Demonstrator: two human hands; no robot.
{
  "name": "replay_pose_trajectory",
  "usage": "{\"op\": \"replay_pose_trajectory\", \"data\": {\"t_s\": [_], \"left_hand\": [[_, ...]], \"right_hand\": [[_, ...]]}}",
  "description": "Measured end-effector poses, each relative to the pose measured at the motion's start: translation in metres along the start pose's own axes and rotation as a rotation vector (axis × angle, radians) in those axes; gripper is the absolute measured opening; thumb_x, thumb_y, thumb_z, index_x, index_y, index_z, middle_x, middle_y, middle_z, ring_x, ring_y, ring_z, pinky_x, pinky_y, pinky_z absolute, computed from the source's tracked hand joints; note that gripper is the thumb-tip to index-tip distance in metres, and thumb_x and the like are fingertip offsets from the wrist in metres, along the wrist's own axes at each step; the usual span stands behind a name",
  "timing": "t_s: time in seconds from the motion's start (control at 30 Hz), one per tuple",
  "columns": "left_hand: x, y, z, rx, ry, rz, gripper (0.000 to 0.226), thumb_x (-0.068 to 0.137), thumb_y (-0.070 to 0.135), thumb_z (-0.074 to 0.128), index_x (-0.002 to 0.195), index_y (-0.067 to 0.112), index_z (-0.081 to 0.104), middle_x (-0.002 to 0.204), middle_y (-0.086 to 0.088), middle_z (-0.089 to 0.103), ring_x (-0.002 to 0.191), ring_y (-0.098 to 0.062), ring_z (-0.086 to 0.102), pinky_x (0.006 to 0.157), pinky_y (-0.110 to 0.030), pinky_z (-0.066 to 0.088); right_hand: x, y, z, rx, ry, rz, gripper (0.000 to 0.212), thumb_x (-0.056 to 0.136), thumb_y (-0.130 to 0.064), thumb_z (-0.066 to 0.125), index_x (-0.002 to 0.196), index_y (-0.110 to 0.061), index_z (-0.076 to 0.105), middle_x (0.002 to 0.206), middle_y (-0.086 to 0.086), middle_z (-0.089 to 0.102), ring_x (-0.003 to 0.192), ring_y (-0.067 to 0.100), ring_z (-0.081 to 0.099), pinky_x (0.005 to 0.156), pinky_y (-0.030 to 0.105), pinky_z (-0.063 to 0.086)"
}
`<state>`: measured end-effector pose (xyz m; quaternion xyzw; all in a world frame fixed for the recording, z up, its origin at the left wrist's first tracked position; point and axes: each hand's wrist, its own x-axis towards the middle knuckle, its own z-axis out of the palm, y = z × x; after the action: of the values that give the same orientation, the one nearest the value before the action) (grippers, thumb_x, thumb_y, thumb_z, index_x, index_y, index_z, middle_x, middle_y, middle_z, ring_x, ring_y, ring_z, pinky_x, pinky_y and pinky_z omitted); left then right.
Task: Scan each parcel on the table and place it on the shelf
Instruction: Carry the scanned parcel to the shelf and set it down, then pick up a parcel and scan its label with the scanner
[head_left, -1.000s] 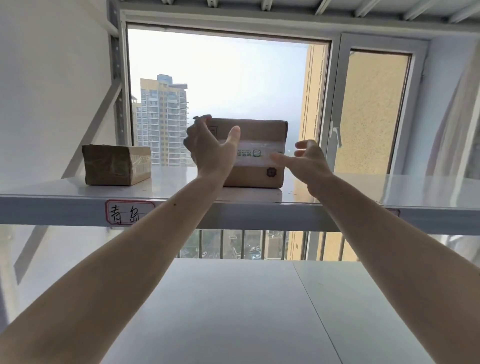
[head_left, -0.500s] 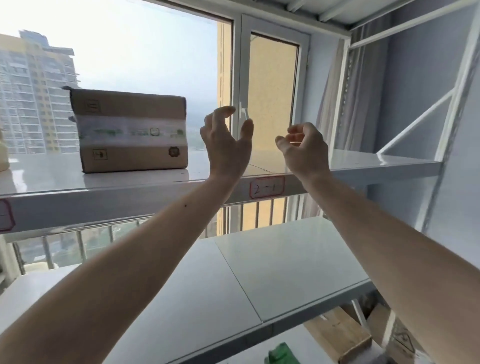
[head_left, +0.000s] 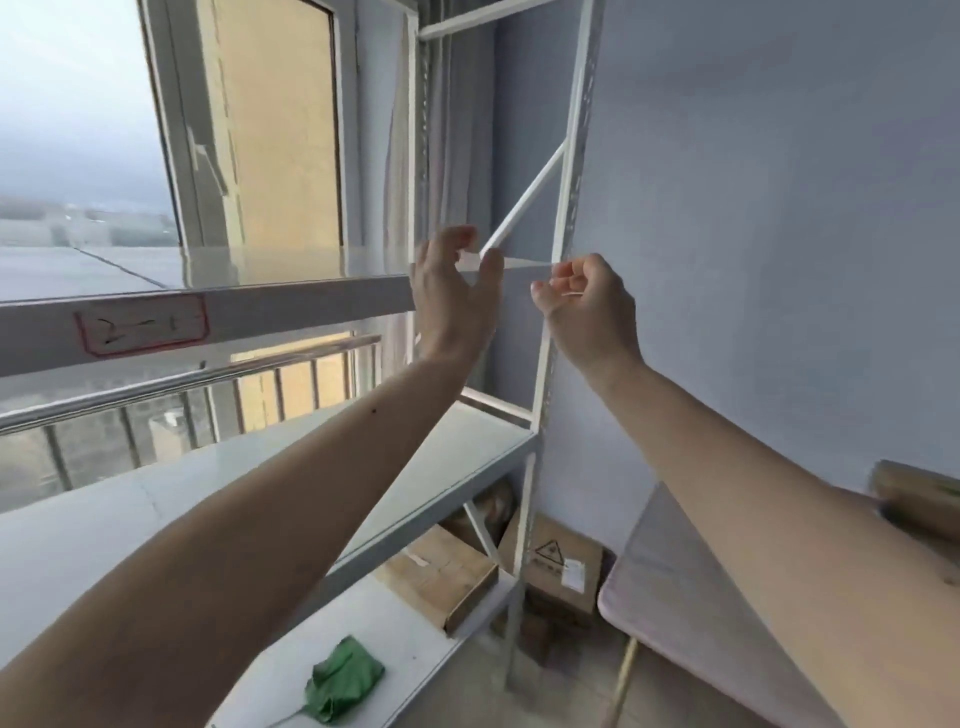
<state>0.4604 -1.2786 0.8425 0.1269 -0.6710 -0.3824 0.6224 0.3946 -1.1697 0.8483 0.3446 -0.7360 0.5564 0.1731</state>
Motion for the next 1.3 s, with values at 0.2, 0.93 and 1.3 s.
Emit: {"op": "replay_pose_trajectory", "data": {"t_s": [0.2,0.93,1.3], "left_hand": [[-0.067,0.008,0.119,-0.156,-0.129,-0.152,0.022,0.09,0.021,0.065,0.111,0.013,0.062,0.11,0.0,0.064,0.102,-0.015,0.06,0.096,-0.041,0.049],[-0.265,0.02,0.448,-0.425,-0.778,-0.485,0.024,0.094,0.021,0.058,0.118,0.019,0.058,0.116,0.008,0.06,0.104,-0.007,0.059,0.091,-0.035,0.053],[-0.403,0.06,0.566,-0.391,-0.996,-0.552,0.024,0.095,0.023,0.06,0.118,0.016,0.058,0.113,0.003,0.063,0.101,-0.01,0.06,0.087,-0.028,0.054]], "right_hand": [[0.003,0.086,-0.089,-0.094,0.073,0.102,0.028,0.093,-0.031,0.063,0.114,-0.013,0.059,0.102,-0.005,0.061,0.089,0.011,0.058,0.077,0.021,0.041],[-0.01,0.342,-0.317,-0.271,0.424,0.517,0.028,0.096,-0.031,0.059,0.12,-0.017,0.055,0.106,-0.009,0.059,0.089,-0.004,0.054,0.067,0.012,0.039],[-0.061,0.443,-0.457,-0.367,0.53,0.676,0.022,0.095,-0.028,0.061,0.115,-0.02,0.058,0.1,-0.012,0.06,0.089,-0.007,0.057,0.061,0.003,0.04]]}}
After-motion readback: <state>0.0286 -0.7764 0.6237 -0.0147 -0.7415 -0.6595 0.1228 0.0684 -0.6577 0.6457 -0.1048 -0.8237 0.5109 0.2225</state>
